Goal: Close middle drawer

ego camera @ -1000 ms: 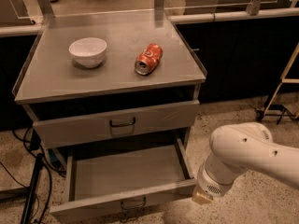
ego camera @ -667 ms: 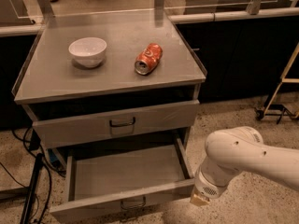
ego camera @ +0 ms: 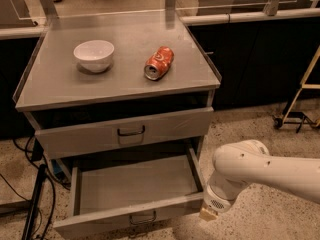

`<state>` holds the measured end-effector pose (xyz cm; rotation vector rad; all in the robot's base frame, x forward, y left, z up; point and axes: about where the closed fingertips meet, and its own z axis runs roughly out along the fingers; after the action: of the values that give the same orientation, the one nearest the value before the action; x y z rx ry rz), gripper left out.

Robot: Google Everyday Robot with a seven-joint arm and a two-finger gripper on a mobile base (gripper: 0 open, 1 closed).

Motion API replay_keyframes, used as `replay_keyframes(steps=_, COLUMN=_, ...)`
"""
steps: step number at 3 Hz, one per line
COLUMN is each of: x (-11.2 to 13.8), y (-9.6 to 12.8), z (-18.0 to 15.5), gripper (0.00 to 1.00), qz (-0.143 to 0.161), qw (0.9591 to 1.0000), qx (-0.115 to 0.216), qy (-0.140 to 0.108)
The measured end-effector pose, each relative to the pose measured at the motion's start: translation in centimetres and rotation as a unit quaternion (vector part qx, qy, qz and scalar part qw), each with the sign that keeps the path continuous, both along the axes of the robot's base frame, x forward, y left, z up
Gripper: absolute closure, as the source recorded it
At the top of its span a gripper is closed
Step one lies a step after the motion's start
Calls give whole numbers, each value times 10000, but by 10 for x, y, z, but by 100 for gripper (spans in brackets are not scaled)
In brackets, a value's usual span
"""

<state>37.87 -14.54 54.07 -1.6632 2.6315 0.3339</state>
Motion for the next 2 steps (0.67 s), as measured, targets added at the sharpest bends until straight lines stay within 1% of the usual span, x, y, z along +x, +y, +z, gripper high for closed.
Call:
replay_keyframes(steps=1, x=0, y=3, z=-21, gripper=100, qz=-28, qw=9999, qx=58, qy=153)
replay_keyframes(steps=2, x=6, y=11, z=-44, gripper=100, qz=-74, qw=9996, qx=113, qy=268)
